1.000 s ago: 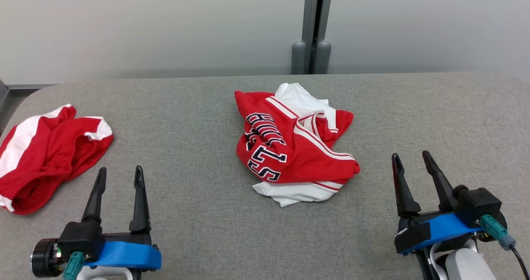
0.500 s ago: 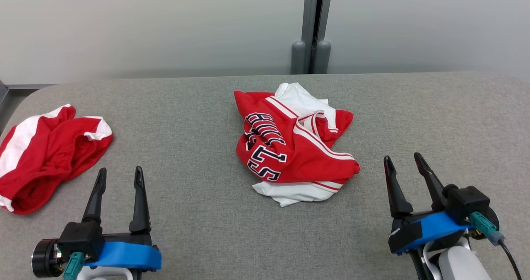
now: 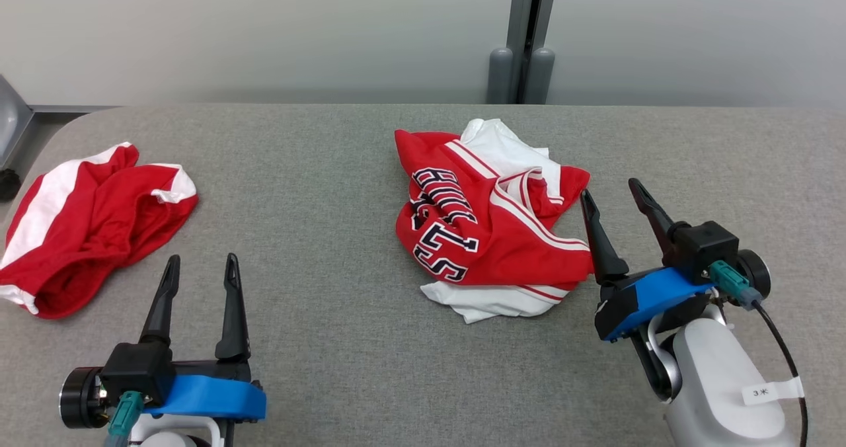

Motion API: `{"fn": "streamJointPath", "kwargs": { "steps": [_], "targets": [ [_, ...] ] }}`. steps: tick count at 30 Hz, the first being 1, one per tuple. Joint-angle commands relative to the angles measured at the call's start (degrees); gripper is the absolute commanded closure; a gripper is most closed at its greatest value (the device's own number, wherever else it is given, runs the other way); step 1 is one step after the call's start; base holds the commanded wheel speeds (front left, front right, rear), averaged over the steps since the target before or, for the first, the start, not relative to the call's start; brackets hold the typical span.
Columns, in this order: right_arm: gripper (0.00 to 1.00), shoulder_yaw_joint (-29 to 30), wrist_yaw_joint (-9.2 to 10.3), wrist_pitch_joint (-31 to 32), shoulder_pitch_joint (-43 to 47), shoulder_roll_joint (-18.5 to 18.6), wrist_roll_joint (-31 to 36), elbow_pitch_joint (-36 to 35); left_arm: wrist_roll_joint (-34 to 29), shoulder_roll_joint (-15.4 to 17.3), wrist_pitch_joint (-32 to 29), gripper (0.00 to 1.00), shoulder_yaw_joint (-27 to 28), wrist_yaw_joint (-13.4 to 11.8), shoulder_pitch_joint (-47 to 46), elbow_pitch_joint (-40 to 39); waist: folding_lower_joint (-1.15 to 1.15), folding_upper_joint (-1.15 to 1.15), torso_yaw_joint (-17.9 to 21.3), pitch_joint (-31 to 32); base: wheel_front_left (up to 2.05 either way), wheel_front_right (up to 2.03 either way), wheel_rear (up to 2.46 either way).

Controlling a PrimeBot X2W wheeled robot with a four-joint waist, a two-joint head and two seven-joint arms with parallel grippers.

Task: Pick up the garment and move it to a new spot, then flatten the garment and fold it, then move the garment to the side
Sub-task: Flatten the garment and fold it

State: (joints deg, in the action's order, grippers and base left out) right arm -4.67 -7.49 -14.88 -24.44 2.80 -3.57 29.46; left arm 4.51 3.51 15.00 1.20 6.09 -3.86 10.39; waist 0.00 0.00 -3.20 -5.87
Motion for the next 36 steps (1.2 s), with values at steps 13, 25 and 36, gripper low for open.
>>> {"fn": "streamJointPath", "kwargs": {
  "steps": [13, 25, 36],
  "targets": [
    [0.00, 4.5, -0.01, -0.1, -5.8, 0.2, 3.1, 22.1, -0.3, -0.4, 0.3, 0.00, -0.8, 0.4, -2.0, 0.1, 0.00, 0.00, -3.3, -2.0, 0.00, 0.00, 0.00],
    [0.00, 0.8, -0.01, -0.3, -9.1, 0.1, -0.7, 35.0, 0.4, -0.6, 0.3, 0.00, -1.5, 0.3, -3.5, 1.2, 0.00, 0.00, -5.1, -3.0, 0.00, 0.00, 0.00],
    [1.00, -1.2, 0.00, -0.3, -9.1, 1.7, -5.5, 31.5, 0.8, -0.7, 0.3, 0.00, -0.4, -0.3, -2.4, 0.6, 0.00, 0.00, -2.3, -2.5, 0.00, 0.00, 0.00]
  ]
}}
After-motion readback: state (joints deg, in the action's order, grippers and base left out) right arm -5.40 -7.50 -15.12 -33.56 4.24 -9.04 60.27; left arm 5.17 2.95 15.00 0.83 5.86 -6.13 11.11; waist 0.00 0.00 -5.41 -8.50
